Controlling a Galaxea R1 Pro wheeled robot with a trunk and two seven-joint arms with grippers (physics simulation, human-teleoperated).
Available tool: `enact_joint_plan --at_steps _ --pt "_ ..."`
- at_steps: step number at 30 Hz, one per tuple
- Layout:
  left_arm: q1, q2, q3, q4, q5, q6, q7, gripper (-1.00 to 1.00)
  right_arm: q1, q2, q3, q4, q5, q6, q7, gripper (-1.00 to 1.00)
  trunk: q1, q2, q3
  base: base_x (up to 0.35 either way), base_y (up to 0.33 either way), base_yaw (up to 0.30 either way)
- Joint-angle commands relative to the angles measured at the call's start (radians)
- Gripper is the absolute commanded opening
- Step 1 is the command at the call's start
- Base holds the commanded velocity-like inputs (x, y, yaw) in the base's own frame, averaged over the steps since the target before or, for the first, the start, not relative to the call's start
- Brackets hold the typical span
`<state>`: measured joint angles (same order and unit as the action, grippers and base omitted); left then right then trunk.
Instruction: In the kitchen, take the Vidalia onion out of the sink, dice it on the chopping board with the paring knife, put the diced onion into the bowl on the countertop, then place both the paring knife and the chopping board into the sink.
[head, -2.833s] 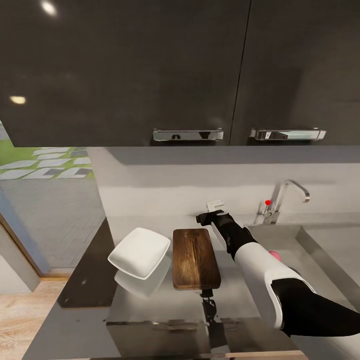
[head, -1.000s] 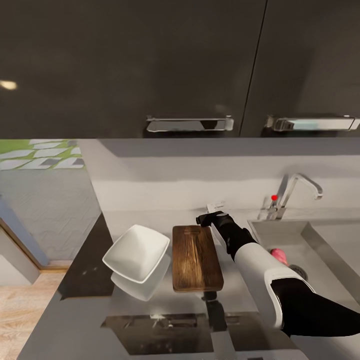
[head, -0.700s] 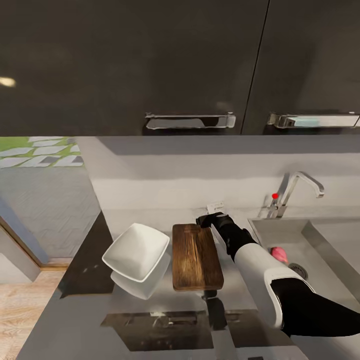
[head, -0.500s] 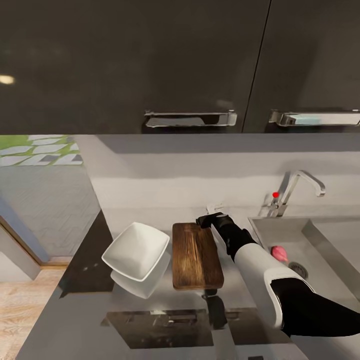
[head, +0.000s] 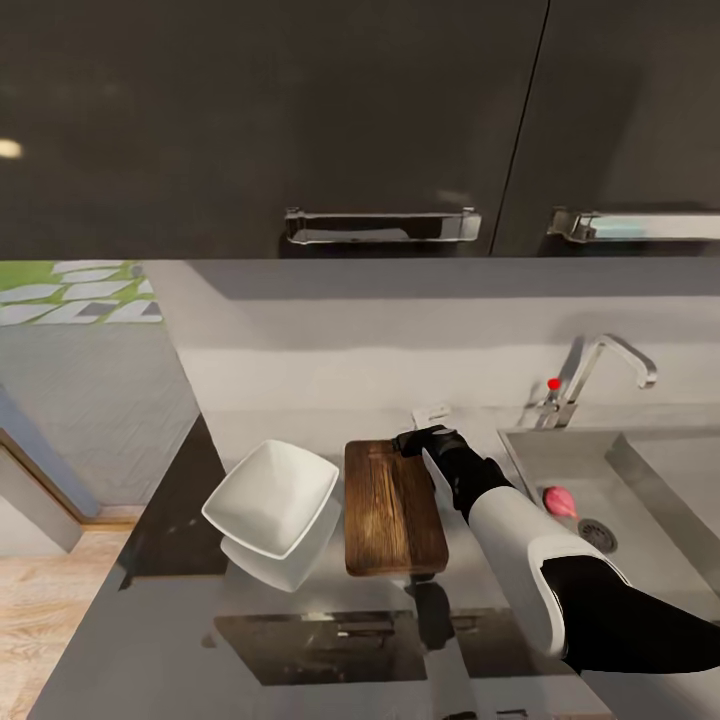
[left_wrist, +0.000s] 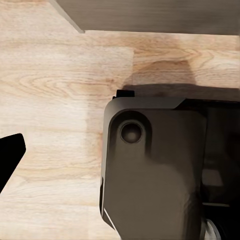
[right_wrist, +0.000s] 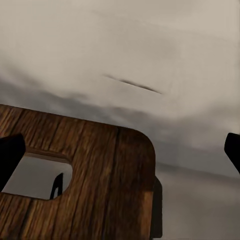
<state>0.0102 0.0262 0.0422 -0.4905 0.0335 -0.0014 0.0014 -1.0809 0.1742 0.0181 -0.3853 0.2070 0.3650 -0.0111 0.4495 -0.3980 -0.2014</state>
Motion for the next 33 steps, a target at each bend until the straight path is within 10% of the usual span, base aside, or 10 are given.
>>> enact_joint_plan --at_steps 1,33 --pt "0.001 0.000 0.001 -0.002 0.003 0.000 0.000 1.00 -0.001 0.000 0.002 -0.001 0.006 0.006 -0.001 1.00 0.001 -0.002 -0.003 0.000 0.000 0.000" --pt "0.001 0.000 0.002 0.006 0.004 0.000 0.000 1.00 -0.001 0.000 0.002 -0.001 0.006 0.006 -0.001 1.00 0.001 -0.002 -0.054 0.000 0.000 0.000"
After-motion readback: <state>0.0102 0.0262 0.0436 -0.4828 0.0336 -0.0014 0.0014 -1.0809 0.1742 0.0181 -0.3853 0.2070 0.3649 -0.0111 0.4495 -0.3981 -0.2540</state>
